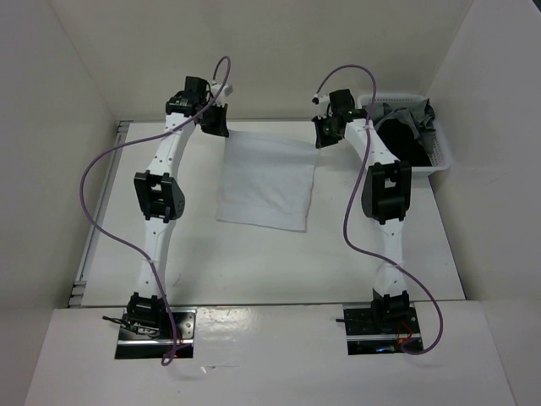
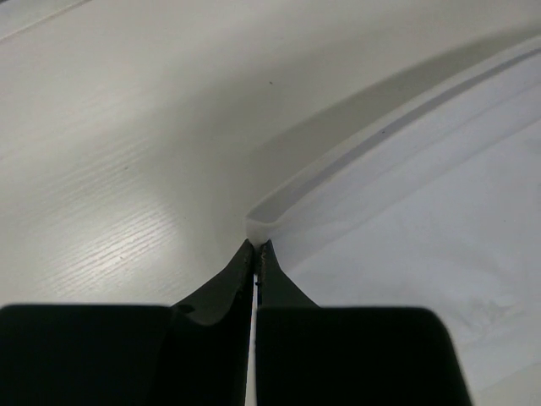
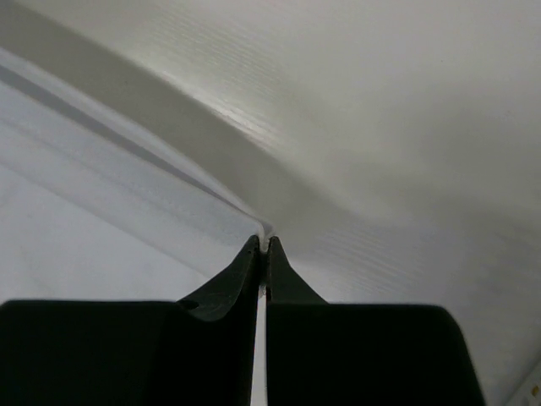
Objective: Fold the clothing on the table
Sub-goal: Fold the skirt
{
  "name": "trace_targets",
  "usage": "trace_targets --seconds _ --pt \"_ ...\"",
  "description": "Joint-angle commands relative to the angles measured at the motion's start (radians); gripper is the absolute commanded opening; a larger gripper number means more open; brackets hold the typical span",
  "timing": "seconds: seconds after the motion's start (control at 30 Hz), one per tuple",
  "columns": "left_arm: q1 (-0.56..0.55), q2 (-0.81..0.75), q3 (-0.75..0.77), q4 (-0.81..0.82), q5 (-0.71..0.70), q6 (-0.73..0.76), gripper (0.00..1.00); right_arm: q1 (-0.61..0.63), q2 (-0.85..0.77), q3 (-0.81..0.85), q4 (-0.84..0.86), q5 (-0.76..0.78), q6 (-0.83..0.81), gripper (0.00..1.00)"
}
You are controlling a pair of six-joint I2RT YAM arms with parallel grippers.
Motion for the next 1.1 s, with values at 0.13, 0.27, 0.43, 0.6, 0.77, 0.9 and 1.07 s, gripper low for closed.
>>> trace_targets --seconds 0.13,0.27,0.43,0.6,0.77,0.9,1.07 --pt "-0.025 -0.002 0.059 -0.102 0.015 0.016 0.0 0.023 -0.174 -0.151 0.038 0.078 -0.002 0.0" --pt "-0.034 -0.002 0.077 -0.151 0.015 0.016 0.0 0.034 -0.234 -0.239 0.06 0.088 -0.002 0.0" --pt "-0.034 -0.042 0.09 -0.176 -0.008 0.007 0.0 0.043 -0.277 -0.302 0.083 0.097 -0.002 0.0" --pt "-0.045 -0.083 0.068 -0.22 -0.018 0.007 0.0 0.043 -0.344 -0.346 0.083 0.097 -0.002 0.0" --pt "-0.054 -0.165 -0.022 -0.22 -0.018 0.007 0.0 0.064 -0.421 -0.431 0.092 0.097 -0.011 0.0" --pt "-0.074 -0.337 -0.293 -0.065 -0.059 -0.02 0.0 0.075 -0.483 -0.502 0.112 0.097 -0.02 0.0" --pt "-0.106 -0.571 -0.794 0.209 -0.159 -0.03 0.0 0.084 -0.539 -0.545 0.112 0.106 -0.029 0.0"
